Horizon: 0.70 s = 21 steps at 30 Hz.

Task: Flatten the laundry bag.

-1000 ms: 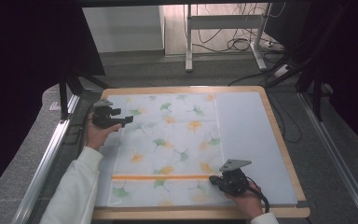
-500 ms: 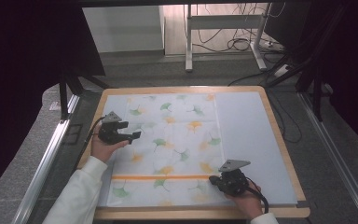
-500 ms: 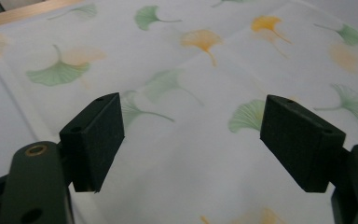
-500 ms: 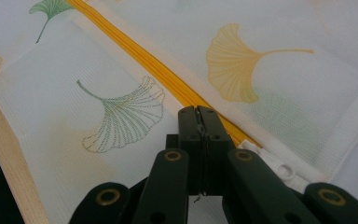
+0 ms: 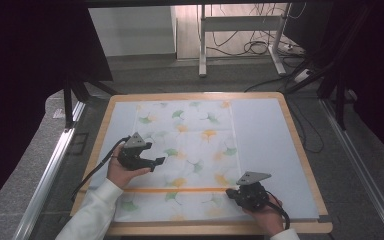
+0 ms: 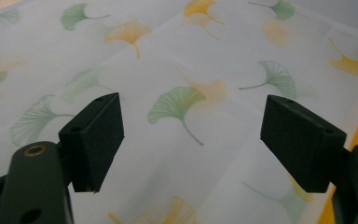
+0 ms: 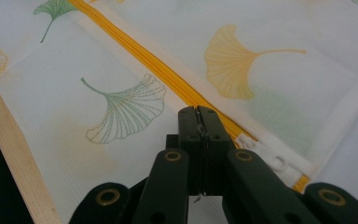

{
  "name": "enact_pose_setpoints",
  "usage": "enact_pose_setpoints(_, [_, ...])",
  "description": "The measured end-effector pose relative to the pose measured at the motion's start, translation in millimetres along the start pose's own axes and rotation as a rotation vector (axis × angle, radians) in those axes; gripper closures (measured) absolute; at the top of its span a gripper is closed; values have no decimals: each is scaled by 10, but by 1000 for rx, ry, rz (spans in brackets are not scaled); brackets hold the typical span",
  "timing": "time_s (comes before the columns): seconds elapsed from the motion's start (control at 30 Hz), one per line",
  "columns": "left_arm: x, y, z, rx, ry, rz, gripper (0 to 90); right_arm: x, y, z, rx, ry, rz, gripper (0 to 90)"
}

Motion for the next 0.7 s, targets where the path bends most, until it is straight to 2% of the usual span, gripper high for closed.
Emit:
enact_pose_setpoints(0.17, [-5,135,-3,16,18,-37,243,98,57,-23,-31,25,-19,886])
enact_pose_setpoints(0.47, [-64,343,-10,-7,-14,-94,244,194,147,-43,-65,52,-39,885])
enact_pose_setpoints(0.57, [-74,398,-22,9,-16,-129,246,223,174,-48,-74,62,-43,885])
enact_pose_setpoints(0.7, [-87,437,-44,7,-25,-139,254,244,212,-61,-85,66,-55,885])
Point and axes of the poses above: each handheld gripper's, and its own axes: x roughly backward along the jaws, z roughly out of its top, y roughly to its right, the point moved 2 cm from there along -x, roughly forward along the jaws, and after that the axes turned 5 degrees about y, right-handed, at the moved point
